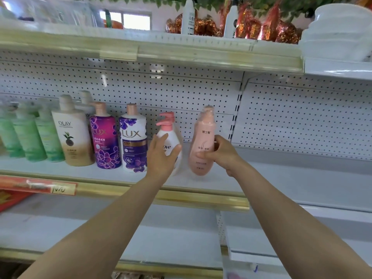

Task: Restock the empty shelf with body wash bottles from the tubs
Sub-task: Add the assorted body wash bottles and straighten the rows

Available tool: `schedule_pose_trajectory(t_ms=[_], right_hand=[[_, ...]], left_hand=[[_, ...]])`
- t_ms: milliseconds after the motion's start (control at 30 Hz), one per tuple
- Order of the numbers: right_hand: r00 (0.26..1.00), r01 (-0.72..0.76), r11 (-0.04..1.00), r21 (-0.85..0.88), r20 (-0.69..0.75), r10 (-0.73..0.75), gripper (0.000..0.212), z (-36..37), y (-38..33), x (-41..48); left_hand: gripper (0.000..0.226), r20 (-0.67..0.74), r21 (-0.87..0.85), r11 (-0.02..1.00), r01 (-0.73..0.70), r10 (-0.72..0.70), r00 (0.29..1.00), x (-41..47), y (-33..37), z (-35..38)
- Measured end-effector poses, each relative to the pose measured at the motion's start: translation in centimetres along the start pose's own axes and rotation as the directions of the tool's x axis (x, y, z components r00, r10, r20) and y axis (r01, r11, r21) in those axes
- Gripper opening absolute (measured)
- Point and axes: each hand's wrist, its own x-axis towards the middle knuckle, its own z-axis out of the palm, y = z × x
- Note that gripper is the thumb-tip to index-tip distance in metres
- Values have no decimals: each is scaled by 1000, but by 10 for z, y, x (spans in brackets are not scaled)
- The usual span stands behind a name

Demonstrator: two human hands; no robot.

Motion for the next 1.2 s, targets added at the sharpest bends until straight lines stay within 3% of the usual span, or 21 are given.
schedule_pose_trajectory(t_ms=[100, 300, 700, 867, 1033, 1200], right_hand=[[1000, -1, 999, -37, -19, 0, 62, 9, 14, 6], [999, -37, 998, -41, -29, 36, 63, 20, 37, 20], [999, 6, 979, -206, -43, -15, 61, 26, 40, 25], [999, -31, 946, -321, -33, 21, 64, 24, 24, 12], [980, 23, 819, -573, -150, -133, 80, 5, -20, -20], [943, 101, 627, -772, -126, -307, 70, 2, -60, -70]], left_hand=[[65, 57, 46, 993, -106, 103, 993, -4, -12, 3], [65, 18, 104, 979, -173, 172, 985, -2, -25, 9], [65, -4, 183, 966, -182, 186, 983, -3, -30, 15], [63, 44, 212, 969, -124, 117, 992, -3, -15, 5], [61, 44, 256, 958, -128, 121, 992, -4, 20, -19], [62, 25, 270, 948, -168, 167, 986, -18, 49, -50]])
